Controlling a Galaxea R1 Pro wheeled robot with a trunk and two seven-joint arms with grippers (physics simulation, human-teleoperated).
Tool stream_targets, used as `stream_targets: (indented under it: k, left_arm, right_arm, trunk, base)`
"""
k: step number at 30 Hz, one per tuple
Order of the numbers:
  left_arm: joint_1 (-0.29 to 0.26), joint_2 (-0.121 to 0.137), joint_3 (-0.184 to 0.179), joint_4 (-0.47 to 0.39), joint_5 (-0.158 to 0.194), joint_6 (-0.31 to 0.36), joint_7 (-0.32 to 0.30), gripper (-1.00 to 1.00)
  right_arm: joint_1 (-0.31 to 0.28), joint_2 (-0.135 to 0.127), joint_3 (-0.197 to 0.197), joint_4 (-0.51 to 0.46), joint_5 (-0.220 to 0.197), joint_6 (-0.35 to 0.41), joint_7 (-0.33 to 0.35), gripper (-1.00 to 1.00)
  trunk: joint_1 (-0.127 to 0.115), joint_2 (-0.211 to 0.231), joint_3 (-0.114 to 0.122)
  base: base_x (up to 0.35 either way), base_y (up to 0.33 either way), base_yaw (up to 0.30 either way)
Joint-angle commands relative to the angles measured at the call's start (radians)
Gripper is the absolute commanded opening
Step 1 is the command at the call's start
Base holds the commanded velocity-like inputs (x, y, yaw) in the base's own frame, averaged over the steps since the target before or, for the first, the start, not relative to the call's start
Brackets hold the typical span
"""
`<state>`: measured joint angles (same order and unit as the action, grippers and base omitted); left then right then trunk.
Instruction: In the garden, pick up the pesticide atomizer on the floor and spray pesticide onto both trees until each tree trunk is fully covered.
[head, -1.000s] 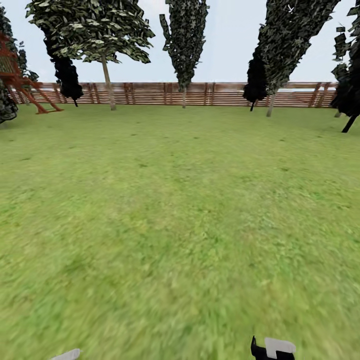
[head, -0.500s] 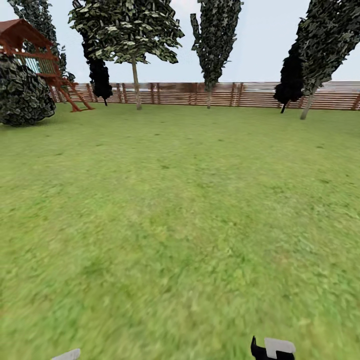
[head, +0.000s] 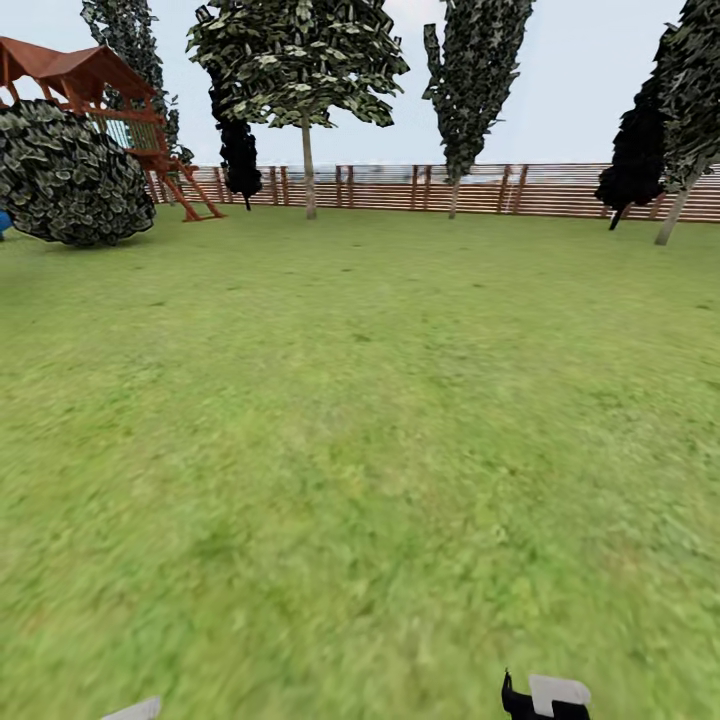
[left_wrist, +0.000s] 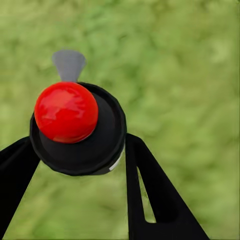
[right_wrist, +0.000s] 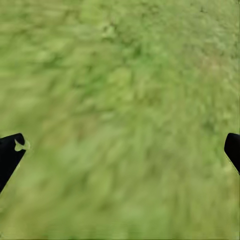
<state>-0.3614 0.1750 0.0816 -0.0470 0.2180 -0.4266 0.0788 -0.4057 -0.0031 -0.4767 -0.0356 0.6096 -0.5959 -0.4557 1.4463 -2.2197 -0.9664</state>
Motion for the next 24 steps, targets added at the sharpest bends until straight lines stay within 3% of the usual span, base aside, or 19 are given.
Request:
stream_targets:
  k: [1, 12, 18, 24]
  left_arm:
    - [-0.001, 0.0, 0.007, 0.001, -0.003, -0.003, 0.0, -1.0]
    - [-0.001, 0.002, 0.007, 0.0, -0.003, -0.003, 0.0, -1.0]
    - [-0.001, -0.001, 0.007, 0.0, -0.003, -0.004, -0.001, -1.0]
    - [-0.001, 0.0, 0.007, -0.001, -0.003, -0.004, -0.001, -1.0]
  right_arm:
    - [-0.001, -0.002, -0.007, 0.001, 0.019, -0.002, -0.006, 1.0]
    - [-0.001, 0.0, -0.006, 0.001, 0.034, -0.002, -0.006, 1.0]
    - [-0.001, 0.0, -0.005, 0.002, 0.034, -0.002, -0.006, 1.0]
    - [-0.001, 0.0, -0.005, 0.002, 0.034, -0.002, -0.006, 1.0]
  trunk:
    - [0.0, 0.0, -0.001]
    - [0.0, 0.0, -0.001]
    - [0.0, 0.0, -0.001]
    - [0.0, 0.0, -0.001]
  base:
    - [0.308, 0.03, 0.004]
    - [0.322, 0.002, 0.011]
    - [0.06, 0.0, 0.243]
    - [0.265, -0.081, 0.201]
